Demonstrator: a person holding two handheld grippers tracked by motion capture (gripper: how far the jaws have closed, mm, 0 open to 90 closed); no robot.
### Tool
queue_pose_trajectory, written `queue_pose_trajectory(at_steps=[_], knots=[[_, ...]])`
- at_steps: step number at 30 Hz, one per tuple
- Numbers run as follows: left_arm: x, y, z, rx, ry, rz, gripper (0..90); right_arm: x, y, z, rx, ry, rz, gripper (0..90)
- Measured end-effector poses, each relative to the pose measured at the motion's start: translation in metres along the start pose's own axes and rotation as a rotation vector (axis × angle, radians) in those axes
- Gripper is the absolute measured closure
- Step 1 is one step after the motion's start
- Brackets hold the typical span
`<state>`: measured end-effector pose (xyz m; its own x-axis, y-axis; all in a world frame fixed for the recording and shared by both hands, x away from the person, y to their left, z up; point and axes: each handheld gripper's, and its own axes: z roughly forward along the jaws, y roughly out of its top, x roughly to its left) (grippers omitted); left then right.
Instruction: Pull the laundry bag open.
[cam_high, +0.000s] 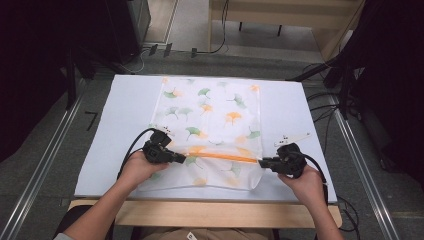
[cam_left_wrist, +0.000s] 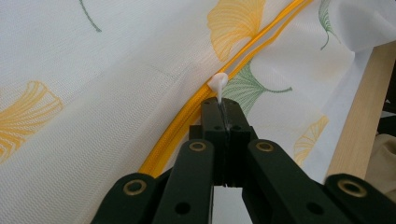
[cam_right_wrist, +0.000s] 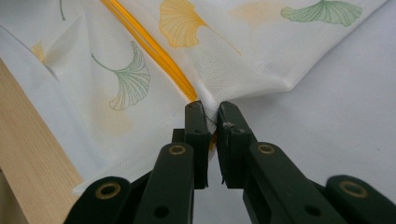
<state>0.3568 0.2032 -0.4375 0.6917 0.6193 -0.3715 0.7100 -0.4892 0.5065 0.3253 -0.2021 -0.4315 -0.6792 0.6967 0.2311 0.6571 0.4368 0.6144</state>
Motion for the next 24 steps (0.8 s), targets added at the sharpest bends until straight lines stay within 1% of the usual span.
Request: queue_pose_trajectory(at_steps=[7,16,18,20,24], knots=[[0.0,0.0001,-0.0002,0.004,-0.009,0.006,90.0,0.0005,-0.0002,0.0005,0.005,-0.004,-0.003,85.5],[0.0003,-0.0002,-0.0008,0.004,-0.011,0.001,90.0,0.0001,-0.0004,0.0006,0.006,-0.001,-0.003,85.5],[0.0019,-0.0005,-0.0012,0.009,-0.024,0.005,90.0,0.0002,-0.0004,0.0007,0.006,-0.002,-0.003,85.5],[0.003,-0.0013,-0.0017,0.002,-0.04,-0.008,90.0,0.0002,-0.0004,0.0006,0.006,-0.003,-0.004,85.4],[0.0028,-0.0021,-0.0019,0.006,-0.026,-0.009,90.0,0.0014,0.0,0.0002,0.004,-0.004,-0.002,85.5]])
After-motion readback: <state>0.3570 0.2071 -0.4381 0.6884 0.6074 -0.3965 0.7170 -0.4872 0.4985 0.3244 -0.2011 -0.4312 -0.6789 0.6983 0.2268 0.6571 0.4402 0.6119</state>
